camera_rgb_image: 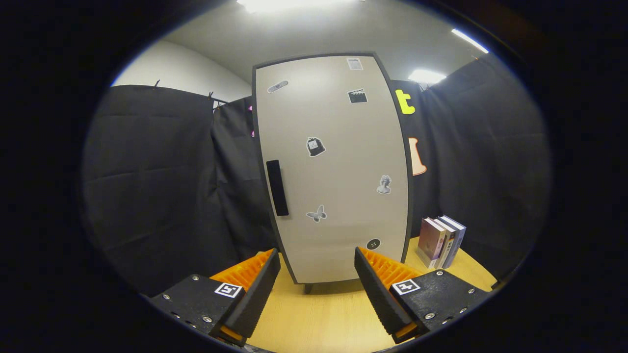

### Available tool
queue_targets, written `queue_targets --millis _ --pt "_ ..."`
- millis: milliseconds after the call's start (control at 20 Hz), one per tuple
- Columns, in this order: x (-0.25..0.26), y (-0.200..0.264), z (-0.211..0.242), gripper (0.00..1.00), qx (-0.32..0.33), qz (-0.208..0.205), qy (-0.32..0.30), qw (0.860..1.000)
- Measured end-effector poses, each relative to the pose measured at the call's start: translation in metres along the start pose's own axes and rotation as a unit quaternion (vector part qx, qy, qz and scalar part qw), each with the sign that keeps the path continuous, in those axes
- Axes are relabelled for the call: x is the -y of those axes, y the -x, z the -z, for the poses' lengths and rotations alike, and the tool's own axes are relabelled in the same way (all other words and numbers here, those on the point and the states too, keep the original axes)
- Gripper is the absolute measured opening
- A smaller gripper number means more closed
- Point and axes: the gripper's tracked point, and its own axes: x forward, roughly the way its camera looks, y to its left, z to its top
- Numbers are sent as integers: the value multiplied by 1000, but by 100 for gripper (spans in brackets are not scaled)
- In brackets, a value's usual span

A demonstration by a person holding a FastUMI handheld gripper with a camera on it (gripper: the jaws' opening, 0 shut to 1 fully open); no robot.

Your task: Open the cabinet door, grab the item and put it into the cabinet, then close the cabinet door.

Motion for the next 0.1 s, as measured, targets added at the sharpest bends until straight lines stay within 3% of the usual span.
queue_targets --millis 100 --pt "0 0 0 95 0 1 -1 1000"
